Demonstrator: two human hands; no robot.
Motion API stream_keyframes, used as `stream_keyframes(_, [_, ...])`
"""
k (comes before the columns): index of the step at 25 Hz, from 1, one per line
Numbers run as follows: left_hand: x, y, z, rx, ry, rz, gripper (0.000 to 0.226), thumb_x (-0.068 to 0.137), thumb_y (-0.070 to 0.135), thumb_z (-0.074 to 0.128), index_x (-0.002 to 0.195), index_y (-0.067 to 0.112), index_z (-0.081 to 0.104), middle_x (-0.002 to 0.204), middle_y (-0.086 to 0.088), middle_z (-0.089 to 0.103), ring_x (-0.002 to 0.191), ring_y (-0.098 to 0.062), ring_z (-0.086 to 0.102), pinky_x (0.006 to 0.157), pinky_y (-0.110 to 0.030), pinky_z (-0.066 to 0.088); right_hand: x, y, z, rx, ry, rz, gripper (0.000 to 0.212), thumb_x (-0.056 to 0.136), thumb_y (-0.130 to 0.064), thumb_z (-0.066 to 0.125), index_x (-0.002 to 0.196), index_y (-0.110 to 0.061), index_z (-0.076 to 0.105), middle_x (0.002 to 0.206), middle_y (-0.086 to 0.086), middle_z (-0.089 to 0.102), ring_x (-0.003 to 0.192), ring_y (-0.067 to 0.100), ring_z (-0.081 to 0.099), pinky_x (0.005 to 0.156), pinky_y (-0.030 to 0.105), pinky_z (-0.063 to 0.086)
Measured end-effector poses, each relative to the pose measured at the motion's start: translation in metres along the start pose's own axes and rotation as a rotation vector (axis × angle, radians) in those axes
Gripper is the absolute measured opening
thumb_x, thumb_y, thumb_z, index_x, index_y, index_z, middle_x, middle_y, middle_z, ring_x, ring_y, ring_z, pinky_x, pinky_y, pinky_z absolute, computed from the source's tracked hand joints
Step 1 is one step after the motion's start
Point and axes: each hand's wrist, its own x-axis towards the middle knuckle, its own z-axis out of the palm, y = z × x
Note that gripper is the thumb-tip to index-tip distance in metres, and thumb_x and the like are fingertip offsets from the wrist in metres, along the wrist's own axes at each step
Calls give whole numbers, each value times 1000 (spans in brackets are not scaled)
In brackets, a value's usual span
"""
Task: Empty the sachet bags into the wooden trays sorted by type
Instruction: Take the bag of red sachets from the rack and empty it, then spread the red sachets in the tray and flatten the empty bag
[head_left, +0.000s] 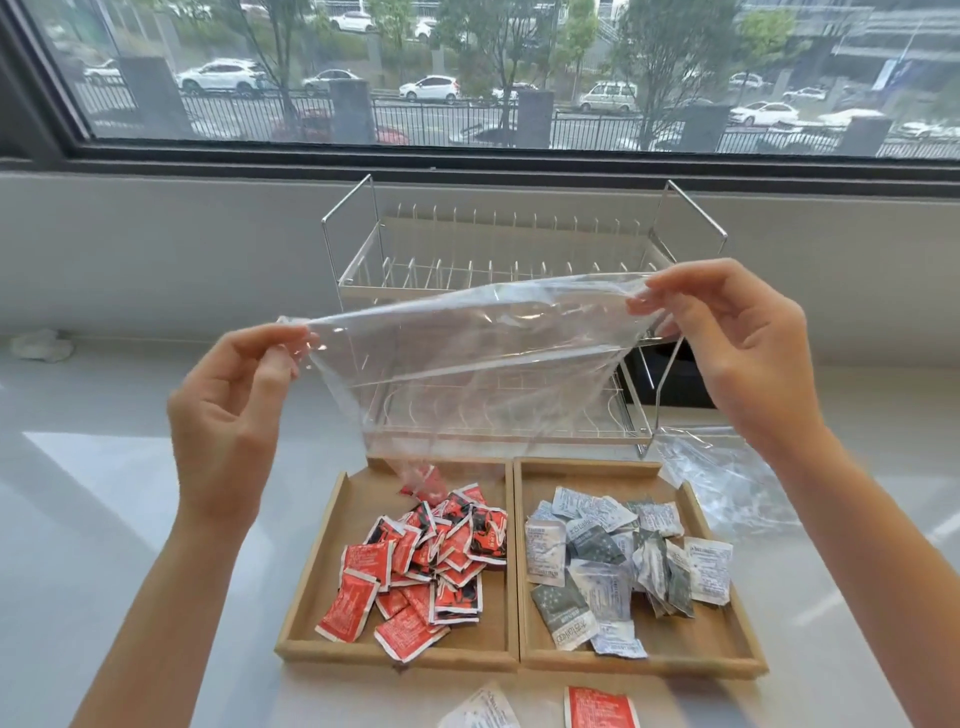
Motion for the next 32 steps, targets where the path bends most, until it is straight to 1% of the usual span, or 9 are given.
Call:
stream_keyframes(3, [18, 5, 11, 0, -10, 26, 23, 81, 21, 49, 81, 34, 67, 77, 22, 69, 77, 0, 59, 78, -17, 47, 11, 2, -4, 3, 41, -22, 25, 89, 0, 50, 90, -22, 60, 80, -22, 70, 88, 6, 66, 85, 19, 49])
stream_keyframes(7, [50, 25, 26, -65, 40, 114, 31, 77, 12, 46, 78, 33, 69, 68, 20, 67, 79, -10, 58, 77, -20, 44, 28, -6, -11, 39, 110, -103, 23, 88, 0, 50, 89, -20, 59, 79, -23, 69, 85, 2, 65, 83, 17, 47])
stream_keyframes(11, [4, 9, 22, 36, -81, 112, 30, 79, 12, 44, 84, 34, 64, 78, 27, 68, 76, 8, 57, 71, -6, 40, -16, 14, -16, 51, 96, -34, 21, 89, -3, 50, 92, -22, 60, 83, -19, 69, 85, 10, 66, 81, 25, 53])
stream_keyframes(14, [-55, -28, 13, 111, -195, -70, 27, 81, 9, 47, 86, 31, 63, 84, 29, 69, 73, 11, 59, 68, -2, 43, -78, 43, -11, 39, 49, 159, 23, 88, -12, 53, 90, -33, 61, 85, -17, 70, 86, 7, 67, 81, 17, 51])
stream_keyframes(16, [-92, -54, 10, 147, -250, -246, 28, 82, 5, 48, 82, 29, 63, 78, 18, 71, 62, 9, 59, 58, -2, 42, -122, 65, -5, 31, 14, 355, 36, 87, -3, 53, 84, -37, 62, 83, -17, 71, 82, 3, 67, 74, 12, 50])
stream_keyframes(21, [-151, -89, 0, 172, -317, -513, 41, 81, 0, 52, 80, 39, 64, 65, -6, 59, 64, -21, 54, 55, -18, 42, -199, 99, 4, -9, -95, 714, 36, 86, 7, 49, 87, -26, 62, 84, -1, 71, 77, 5, 68, 71, 16, 52])
stream_keyframes(25, [-167, -92, -5, 139, -349, -595, 52, 78, 3, 53, 104, 48, 53, 68, -16, 50, 63, -25, 55, 54, -16, 47, -216, 104, 1, 32, -186, 833, 36, 85, 7, 50, 97, -27, 54, 103, -2, 64, 73, 1, 67, 63, 19, 54])
stream_keyframes(28, [-170, -92, -4, 16, -362, -701, 63, 85, -14, 38, 128, 33, 35, 83, -13, 58, 70, -13, 66, 62, -21, 55, -214, 108, -2, 150, -95, 914, 21, 89, -9, 51, 103, -22, 42, 108, 2, 65, 88, 11, 69, 77, 30, 53])
stream_keyframes(32, [-157, -96, 4, -60, -339, -846, 38, 94, 22, 29, 128, 15, 43, 106, -15, 64, 86, -22, 69, 75, -35, 53, -194, 110, -3, 348, 119, 1019, 36, 91, -36, 39, 122, -22, 29, 105, 5, 68, 86, 16, 71, 75, 25, 50])
